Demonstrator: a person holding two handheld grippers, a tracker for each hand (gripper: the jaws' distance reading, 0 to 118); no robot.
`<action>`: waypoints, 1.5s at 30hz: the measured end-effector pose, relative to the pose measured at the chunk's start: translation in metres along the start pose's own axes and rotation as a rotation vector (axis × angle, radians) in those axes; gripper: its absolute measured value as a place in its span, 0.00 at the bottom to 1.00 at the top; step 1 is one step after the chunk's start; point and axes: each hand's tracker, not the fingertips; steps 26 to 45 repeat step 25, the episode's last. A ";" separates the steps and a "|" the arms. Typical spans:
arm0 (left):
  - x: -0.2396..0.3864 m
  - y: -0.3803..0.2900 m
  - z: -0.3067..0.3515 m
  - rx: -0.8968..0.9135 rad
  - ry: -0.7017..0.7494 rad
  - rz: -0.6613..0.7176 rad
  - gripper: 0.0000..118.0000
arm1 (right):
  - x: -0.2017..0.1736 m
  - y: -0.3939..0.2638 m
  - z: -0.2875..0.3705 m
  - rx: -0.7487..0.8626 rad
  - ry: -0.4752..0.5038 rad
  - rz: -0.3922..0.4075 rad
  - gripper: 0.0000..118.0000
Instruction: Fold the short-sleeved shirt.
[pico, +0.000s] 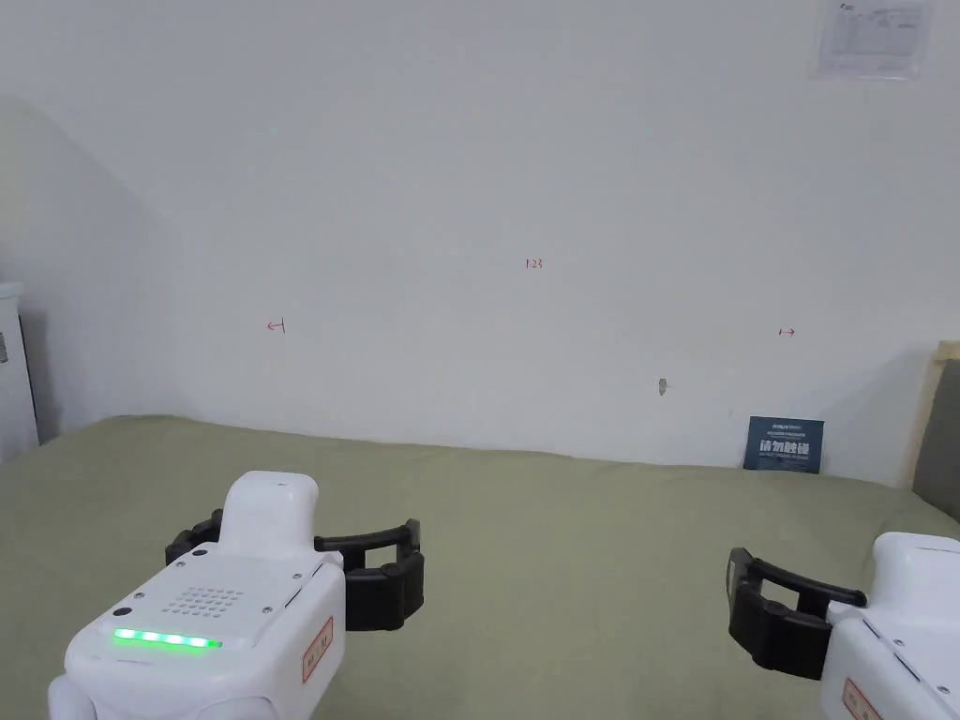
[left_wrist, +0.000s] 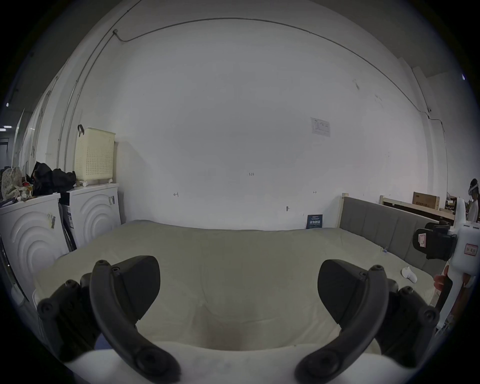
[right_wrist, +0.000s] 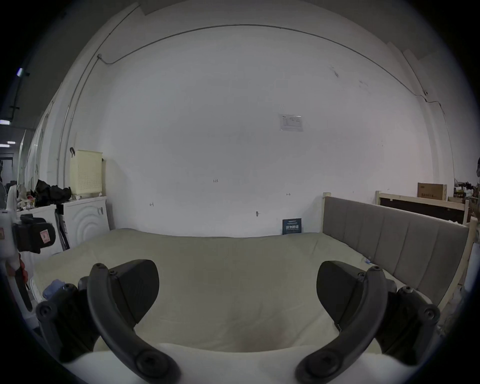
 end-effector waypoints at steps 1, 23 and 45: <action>0.000 0.000 -0.001 -0.001 -0.006 0.004 1.00 | 0.001 0.001 -0.001 0.000 0.005 -0.013 1.00; 0.005 0.001 -0.021 -0.028 -0.005 0.003 1.00 | 0.004 -0.007 -0.040 -0.266 -0.031 -0.076 1.00; 0.004 0.000 -0.021 -0.031 -0.009 0.014 1.00 | 0.006 -0.007 -0.040 -0.293 0.002 -0.104 1.00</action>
